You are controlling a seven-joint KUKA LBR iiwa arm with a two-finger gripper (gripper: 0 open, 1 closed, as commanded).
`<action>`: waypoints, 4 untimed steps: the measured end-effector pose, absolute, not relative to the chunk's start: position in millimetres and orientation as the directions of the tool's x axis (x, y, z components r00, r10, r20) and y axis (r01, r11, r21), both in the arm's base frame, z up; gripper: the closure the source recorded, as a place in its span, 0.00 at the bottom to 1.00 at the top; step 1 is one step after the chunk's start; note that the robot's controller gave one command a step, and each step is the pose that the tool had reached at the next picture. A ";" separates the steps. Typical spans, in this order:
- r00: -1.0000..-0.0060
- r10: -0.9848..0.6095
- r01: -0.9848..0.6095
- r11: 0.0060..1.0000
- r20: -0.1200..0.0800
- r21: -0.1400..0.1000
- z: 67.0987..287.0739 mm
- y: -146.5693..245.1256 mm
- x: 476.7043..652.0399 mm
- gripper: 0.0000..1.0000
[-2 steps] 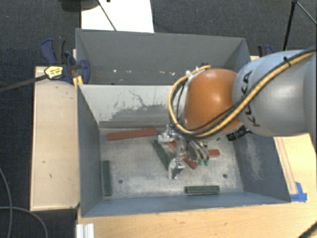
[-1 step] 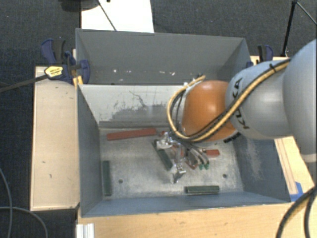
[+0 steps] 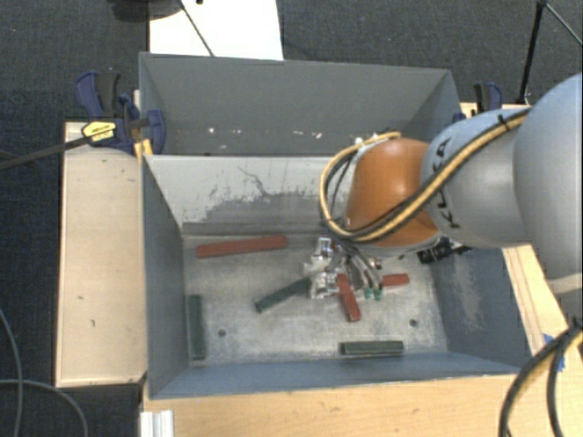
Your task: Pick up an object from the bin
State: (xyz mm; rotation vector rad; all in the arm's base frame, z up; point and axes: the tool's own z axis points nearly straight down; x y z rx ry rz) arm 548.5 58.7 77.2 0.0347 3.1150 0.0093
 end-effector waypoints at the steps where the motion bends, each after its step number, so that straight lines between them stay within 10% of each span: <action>1: -1.000 0.023 0.023 1.000 -0.021 0.005 75.2 58.2 546.7 1.00; 2: -0.999 0.037 0.037 0.999 0.004 0.000 127.2 55.0 543.4 1.00; 3: -0.999 0.044 0.044 0.999 -0.005 0.001 232.3 54.5 545.5 0.00; 4: -0.999 0.045 0.045 0.999 -0.006 0.001 237.5 54.4 545.4 0.00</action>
Offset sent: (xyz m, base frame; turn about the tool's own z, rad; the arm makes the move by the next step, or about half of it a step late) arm 0.0010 -0.0070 0.1388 0.0448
